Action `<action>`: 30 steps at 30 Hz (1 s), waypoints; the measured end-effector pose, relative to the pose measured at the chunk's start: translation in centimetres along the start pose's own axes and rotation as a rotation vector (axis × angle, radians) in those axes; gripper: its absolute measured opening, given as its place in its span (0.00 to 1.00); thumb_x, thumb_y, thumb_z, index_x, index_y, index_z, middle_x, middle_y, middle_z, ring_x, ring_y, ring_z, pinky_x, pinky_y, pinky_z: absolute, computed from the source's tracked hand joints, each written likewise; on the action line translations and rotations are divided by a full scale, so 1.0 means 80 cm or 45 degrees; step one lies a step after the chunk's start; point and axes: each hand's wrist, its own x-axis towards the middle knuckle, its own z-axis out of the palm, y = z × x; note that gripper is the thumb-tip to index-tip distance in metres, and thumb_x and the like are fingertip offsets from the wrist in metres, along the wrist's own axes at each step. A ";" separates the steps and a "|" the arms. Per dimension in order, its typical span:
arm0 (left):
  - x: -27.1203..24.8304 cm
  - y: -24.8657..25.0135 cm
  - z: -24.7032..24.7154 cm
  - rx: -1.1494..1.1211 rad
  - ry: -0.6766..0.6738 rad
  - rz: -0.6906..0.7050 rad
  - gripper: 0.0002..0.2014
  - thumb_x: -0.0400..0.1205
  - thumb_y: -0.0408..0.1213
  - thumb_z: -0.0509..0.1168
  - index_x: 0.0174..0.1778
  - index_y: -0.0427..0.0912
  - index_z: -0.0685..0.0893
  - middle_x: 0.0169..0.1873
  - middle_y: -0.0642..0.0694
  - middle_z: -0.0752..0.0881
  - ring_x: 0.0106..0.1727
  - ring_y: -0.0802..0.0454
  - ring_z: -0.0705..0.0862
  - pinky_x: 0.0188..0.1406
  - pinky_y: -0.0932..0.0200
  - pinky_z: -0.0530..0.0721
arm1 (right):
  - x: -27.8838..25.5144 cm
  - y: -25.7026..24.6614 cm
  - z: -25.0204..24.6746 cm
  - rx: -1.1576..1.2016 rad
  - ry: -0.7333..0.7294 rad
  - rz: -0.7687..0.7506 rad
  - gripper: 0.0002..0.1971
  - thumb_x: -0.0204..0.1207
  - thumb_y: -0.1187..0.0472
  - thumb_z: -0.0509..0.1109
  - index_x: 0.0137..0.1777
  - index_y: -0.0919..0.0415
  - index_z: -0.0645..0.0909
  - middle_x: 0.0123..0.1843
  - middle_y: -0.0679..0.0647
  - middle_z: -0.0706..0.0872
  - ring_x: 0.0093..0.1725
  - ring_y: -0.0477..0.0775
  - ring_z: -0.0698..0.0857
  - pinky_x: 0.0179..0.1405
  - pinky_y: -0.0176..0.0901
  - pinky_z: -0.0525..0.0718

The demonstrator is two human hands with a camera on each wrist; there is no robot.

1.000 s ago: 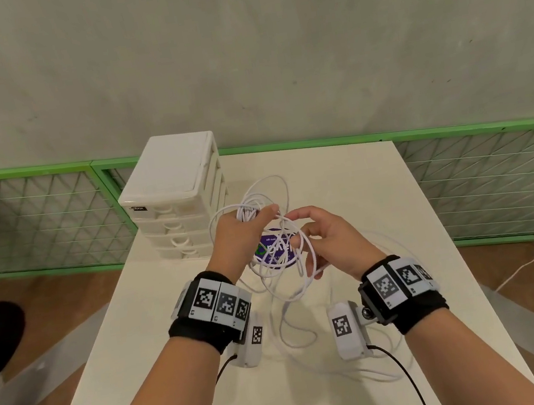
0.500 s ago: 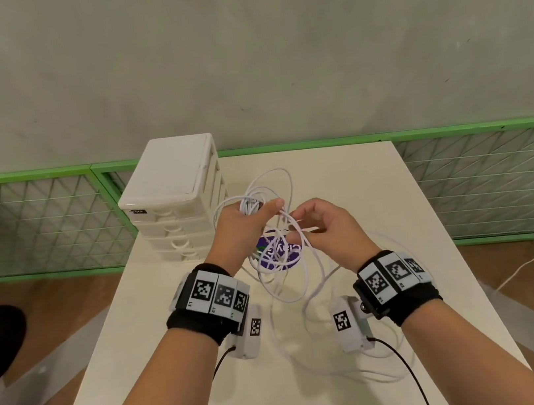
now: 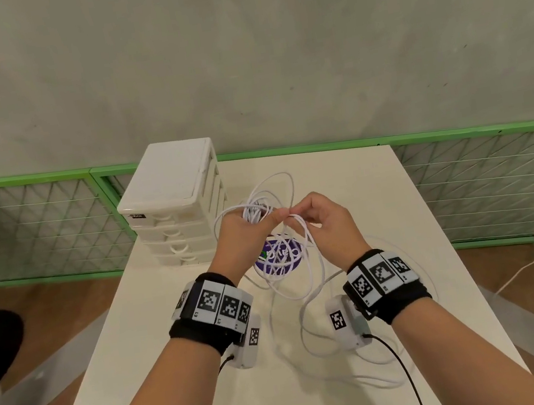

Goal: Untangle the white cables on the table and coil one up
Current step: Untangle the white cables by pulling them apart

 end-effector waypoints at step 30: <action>0.017 -0.014 -0.016 -0.069 0.143 0.035 0.12 0.79 0.39 0.72 0.31 0.42 0.82 0.18 0.52 0.76 0.19 0.60 0.71 0.22 0.69 0.72 | 0.006 -0.006 -0.030 -0.212 -0.455 0.079 0.15 0.74 0.73 0.69 0.45 0.51 0.89 0.43 0.44 0.91 0.46 0.40 0.88 0.51 0.29 0.81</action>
